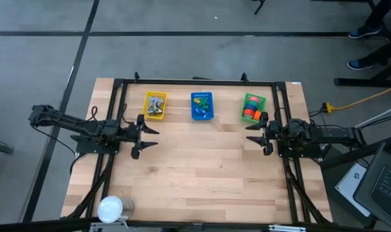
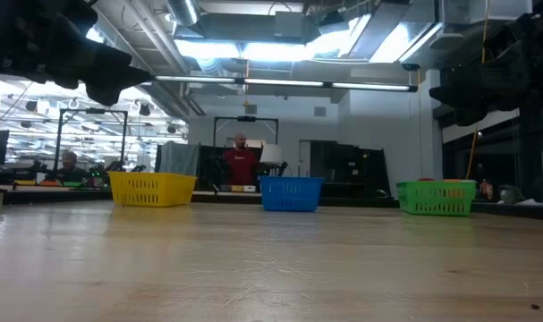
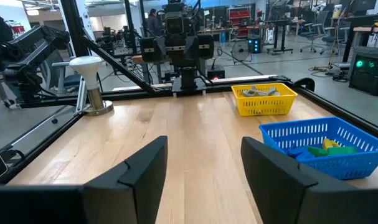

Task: Pick and place Stapler, Stapler remover, tape
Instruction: Return to Home Position

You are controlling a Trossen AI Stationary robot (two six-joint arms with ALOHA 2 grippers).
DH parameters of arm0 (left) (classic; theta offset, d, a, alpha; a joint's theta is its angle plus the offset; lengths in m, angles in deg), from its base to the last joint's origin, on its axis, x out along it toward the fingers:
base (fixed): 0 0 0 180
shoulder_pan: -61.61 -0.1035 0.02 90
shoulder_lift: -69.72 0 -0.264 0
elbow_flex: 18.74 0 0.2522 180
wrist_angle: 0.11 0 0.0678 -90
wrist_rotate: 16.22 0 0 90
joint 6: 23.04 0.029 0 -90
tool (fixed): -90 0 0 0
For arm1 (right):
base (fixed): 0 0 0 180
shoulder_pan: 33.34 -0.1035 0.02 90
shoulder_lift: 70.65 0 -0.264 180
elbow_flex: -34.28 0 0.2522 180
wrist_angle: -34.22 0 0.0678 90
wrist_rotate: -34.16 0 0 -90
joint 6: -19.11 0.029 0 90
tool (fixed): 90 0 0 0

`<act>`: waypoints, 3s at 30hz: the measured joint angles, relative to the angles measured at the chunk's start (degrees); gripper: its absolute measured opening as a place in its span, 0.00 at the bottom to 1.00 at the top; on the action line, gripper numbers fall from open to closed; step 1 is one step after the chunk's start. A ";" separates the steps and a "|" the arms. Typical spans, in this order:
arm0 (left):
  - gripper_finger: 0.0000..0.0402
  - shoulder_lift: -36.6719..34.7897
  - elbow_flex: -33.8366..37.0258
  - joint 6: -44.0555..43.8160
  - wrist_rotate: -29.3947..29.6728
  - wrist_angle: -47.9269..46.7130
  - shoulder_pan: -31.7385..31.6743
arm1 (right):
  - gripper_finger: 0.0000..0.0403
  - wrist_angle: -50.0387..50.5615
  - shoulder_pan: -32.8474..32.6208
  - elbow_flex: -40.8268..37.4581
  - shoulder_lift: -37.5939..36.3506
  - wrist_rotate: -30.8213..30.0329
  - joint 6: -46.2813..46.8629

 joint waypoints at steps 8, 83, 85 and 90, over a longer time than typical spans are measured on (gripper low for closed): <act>0.52 0.02 0.00 1.99 -0.02 -0.28 0.10 | 0.52 0.00 0.00 0.02 0.00 -0.02 0.00; 0.52 -24.50 3.50 -6.20 -7.10 -16.65 -15.75 | 0.52 0.00 -0.02 0.02 0.00 -0.02 0.00; 0.52 -24.51 3.50 -6.20 -7.11 -16.65 -15.75 | 0.52 0.01 -0.01 0.01 0.00 -0.02 -0.01; 0.52 -24.52 3.50 -6.19 -7.13 -16.65 -15.75 | 0.52 0.02 -0.01 0.01 -0.01 -0.02 -0.01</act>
